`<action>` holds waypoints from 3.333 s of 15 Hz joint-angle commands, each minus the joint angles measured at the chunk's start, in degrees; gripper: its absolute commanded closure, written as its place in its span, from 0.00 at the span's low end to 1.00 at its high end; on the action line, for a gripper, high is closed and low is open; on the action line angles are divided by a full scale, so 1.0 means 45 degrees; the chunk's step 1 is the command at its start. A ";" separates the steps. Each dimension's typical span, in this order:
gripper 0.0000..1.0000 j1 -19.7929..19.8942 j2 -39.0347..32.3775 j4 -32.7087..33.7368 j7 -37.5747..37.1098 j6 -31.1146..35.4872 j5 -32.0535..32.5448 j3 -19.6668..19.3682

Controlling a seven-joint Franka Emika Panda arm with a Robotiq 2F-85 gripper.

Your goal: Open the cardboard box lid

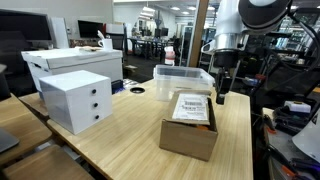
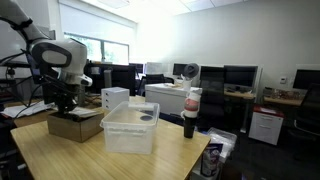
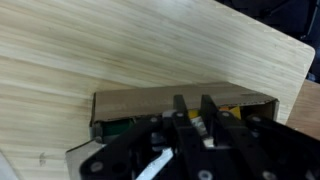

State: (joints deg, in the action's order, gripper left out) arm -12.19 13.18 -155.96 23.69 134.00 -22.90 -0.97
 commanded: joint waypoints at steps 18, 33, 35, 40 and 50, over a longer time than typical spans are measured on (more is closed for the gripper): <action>0.97 -0.0437 -0.0332 -0.0701 0.3283 0.2209 -0.5428 0.0225; 0.97 -0.0201 -0.0964 -0.0682 0.4207 0.2738 -0.7071 0.0930; 0.97 -0.0214 -0.0977 -0.0687 0.4088 0.2764 -0.7033 0.1039; 0.98 -0.0432 -0.0994 -0.0695 0.5261 0.3055 -0.8511 0.1160; 0.97 -0.0666 -0.0013 -0.0245 0.7785 0.4303 -1.0658 0.1606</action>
State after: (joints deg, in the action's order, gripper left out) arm -14.68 10.41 -157.29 57.70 150.44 -71.52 5.30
